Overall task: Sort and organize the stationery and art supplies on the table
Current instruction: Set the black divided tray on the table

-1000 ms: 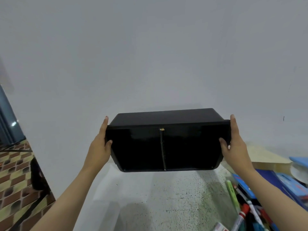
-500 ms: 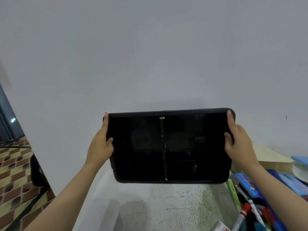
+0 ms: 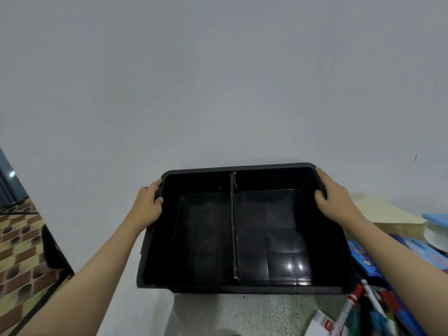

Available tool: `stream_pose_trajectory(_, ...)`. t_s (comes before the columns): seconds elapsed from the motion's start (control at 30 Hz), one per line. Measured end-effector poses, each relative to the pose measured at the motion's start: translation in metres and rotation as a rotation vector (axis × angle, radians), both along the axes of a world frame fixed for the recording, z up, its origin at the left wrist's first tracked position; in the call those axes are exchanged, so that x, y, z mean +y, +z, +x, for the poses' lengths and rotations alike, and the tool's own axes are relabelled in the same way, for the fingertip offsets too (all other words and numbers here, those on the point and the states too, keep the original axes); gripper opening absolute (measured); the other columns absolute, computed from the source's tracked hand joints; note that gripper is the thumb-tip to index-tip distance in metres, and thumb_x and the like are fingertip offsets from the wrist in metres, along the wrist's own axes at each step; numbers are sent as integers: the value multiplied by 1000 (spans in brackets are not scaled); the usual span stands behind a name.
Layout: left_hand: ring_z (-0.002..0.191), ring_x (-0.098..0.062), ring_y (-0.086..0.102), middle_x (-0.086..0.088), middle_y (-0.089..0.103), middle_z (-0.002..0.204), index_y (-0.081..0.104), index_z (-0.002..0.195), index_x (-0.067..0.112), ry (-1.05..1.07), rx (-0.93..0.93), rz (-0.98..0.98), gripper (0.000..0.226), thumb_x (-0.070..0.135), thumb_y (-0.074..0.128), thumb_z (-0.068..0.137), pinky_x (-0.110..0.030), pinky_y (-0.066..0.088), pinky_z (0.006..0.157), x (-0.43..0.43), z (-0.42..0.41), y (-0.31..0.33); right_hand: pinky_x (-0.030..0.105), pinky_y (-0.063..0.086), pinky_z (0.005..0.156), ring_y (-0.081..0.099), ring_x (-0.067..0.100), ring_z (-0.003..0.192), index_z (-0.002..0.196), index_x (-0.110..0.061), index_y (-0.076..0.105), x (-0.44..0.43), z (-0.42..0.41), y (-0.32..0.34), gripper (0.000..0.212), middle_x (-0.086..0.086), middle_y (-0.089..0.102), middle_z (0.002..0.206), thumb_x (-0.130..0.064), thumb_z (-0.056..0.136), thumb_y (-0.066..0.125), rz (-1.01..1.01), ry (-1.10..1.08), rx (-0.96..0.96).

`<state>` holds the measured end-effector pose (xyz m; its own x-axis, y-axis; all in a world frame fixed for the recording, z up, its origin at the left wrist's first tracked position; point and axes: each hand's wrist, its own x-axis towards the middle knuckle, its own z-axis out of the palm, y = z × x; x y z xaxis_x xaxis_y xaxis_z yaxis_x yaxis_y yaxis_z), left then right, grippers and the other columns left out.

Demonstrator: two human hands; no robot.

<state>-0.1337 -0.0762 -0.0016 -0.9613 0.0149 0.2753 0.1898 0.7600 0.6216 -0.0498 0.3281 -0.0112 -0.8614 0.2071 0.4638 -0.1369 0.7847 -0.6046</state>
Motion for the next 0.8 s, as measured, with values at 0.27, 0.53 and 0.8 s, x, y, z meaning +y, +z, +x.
stream_pose_trajectory(0.27,122,-29,51,-12,51,136,39,142,7,-16,-141,99,66,-8,58,81,-30,37,98,12,-11,-14,19,31,90,50,27,119,142,-13,38,10,-19,-14,56,10,50,137,0,89,48,-69,-27,-174)
stream_pose_trajectory(0.53,101,-27,60,-5,63,100,63,115,8,1,-226,128,51,-17,46,74,-27,39,81,20,-12,-40,24,31,99,46,27,127,139,-7,43,8,-19,-35,50,11,49,140,-1,89,50,-69,-63,-356)
stream_pose_trajectory(0.8,119,-25,53,-9,57,131,47,138,16,-30,-298,51,58,-2,55,83,-37,38,105,-5,-7,-43,28,35,98,46,26,125,144,-17,36,6,-2,-34,58,8,49,139,-16,89,56,-21,-74,-468)
